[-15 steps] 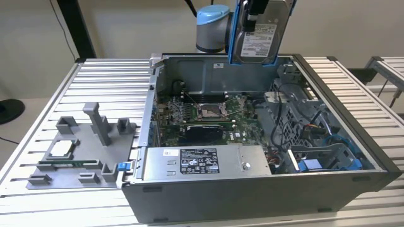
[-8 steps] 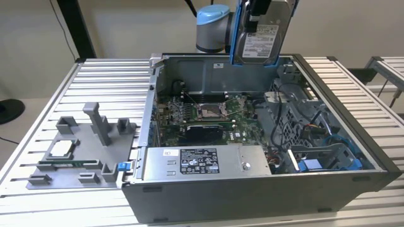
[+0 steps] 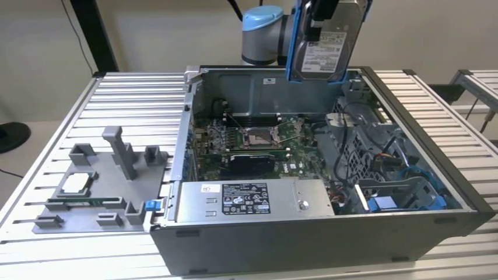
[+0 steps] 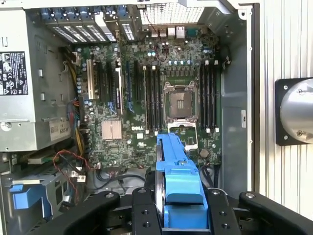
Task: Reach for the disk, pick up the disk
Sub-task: 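Pick up the disk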
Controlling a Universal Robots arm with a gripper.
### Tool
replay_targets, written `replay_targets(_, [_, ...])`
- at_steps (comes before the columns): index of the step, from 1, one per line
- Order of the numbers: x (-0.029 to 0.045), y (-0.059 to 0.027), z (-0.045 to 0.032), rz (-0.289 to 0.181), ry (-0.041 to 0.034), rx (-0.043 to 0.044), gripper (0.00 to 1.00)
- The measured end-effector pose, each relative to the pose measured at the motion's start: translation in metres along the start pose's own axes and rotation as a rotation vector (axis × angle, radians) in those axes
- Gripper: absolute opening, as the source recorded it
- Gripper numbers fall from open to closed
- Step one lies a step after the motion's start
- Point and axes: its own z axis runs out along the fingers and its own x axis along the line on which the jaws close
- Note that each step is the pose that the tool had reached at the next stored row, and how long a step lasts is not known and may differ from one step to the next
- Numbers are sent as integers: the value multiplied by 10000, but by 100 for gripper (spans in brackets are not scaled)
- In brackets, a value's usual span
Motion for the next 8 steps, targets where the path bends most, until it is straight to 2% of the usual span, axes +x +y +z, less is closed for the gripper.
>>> replay_targets(8, [48, -46, 6, 0, 1, -1, 0])
